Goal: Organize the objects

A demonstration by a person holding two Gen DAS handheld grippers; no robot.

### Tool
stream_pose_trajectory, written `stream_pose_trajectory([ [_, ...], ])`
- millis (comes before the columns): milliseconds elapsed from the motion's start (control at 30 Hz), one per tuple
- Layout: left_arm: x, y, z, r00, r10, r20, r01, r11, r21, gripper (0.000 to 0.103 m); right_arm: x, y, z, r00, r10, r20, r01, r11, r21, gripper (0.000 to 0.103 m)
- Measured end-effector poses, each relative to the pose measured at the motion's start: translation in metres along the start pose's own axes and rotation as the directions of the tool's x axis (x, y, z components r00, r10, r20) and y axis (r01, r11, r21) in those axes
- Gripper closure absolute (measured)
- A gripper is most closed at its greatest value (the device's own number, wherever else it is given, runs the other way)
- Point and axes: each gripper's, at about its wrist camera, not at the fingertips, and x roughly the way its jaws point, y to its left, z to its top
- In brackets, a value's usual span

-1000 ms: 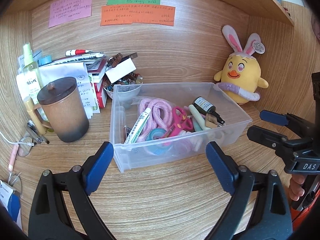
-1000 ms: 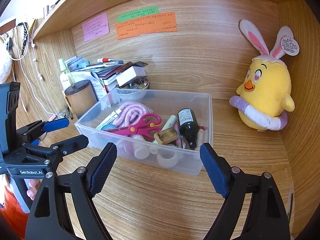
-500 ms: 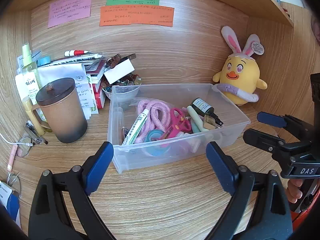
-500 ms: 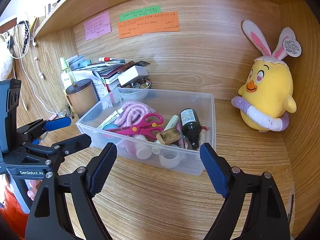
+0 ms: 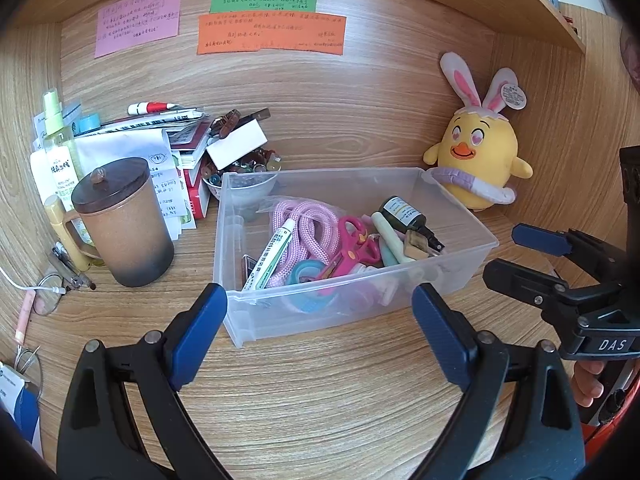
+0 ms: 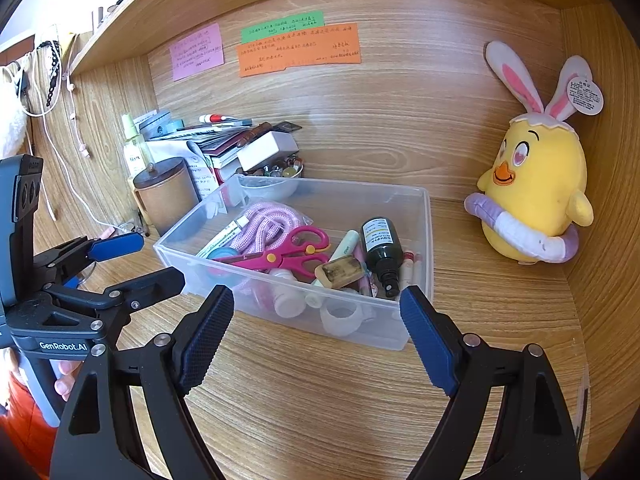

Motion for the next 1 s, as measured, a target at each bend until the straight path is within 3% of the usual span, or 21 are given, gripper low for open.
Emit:
stream_pose_trajectory([
  [1000, 0.0011, -0.0011, -0.0034, 0.999, -0.037, -0.006, 0.037, 0.999, -0.002, 0.008, 0.0048, -0.0067, -0.0031, 1.0, -0.016, -0.017, 0.017, 1.0, 0.016, 0.02],
])
